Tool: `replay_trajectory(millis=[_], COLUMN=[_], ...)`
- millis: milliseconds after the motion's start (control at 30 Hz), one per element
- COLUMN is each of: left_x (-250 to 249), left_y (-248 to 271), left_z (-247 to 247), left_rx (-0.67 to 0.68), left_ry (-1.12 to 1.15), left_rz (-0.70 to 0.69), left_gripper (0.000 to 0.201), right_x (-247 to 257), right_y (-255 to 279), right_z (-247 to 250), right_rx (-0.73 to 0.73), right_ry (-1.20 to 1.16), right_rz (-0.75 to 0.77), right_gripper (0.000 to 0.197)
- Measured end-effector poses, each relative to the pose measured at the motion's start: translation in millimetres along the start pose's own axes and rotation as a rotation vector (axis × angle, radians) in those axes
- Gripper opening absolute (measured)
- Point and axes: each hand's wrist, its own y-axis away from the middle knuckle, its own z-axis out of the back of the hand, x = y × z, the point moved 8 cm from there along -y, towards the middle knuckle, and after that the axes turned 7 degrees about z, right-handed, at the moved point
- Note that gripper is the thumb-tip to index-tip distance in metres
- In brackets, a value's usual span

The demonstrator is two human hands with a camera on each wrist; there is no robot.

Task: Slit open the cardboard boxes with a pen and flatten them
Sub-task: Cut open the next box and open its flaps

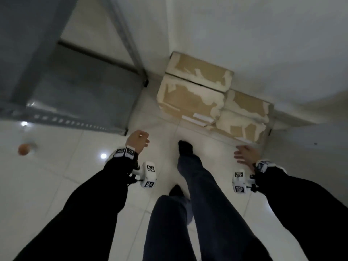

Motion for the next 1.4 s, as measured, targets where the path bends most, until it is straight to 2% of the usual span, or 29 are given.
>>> replay_trajectory(millis=[100, 167, 267, 300, 367, 467, 533, 667, 733, 900, 1033, 1133, 1233, 1400], left_x=[-72, -117, -167, -176, -192, -207, -203, -195, -192, -199, -205, -208, -211, -223], left_y=[-91, -141, -203, -221, -246, -253, -243, -195, -161, -33, 85, 166, 241, 340], left_z=[-13, -23, -43, -49, -65, -79, -77, -65, -56, -38, -28, -15, -2, -4], left_rx=[-0.121, -0.193, -0.158, -0.138, -0.079, 0.0, 0.017, 0.0, -0.003, -0.032, -0.019, -0.003, 0.013, 0.062], left_ry=[-0.098, -0.123, -0.043, -0.03, -0.08, -0.097, -0.077, -0.016, 0.036, 0.025, 0.003, 0.015, 0.015, 0.014], left_rz=[-0.124, -0.201, -0.206, -0.186, -0.189, -0.228, -0.212, -0.246, -0.247, -0.351, -0.451, -0.521, -0.649, -0.821], left_gripper=[0.023, 0.038, 0.071, 0.075, 0.067, 0.049, 0.045, 0.043, 0.041, 0.038, 0.044, 0.042, 0.041, 0.04], right_x=[59, 90, 117, 122, 131, 117, 98, 125, 124, 114, 89, 78, 67, 47], right_y=[-75, -120, -178, -195, -219, -258, -264, -174, -138, -17, 92, 175, 254, 354], right_z=[-19, -32, -57, -64, -72, -76, -73, -57, -43, 18, 70, 102, 128, 177], right_rx=[-0.119, -0.174, -0.154, -0.143, -0.132, -0.08, -0.065, -0.128, -0.152, -0.257, -0.322, -0.375, -0.444, -0.539], right_ry=[-0.062, -0.077, -0.179, -0.214, -0.253, -0.224, -0.225, -0.172, -0.163, -0.183, -0.237, -0.267, -0.307, -0.398], right_rz=[0.125, 0.17, 0.174, 0.177, 0.188, 0.163, 0.151, 0.17, 0.168, 0.17, 0.146, 0.213, 0.274, 0.396], right_gripper=[0.042, 0.053, 0.074, 0.078, 0.087, 0.117, 0.117, 0.067, 0.057, 0.057, 0.058, 0.051, 0.044, 0.051])
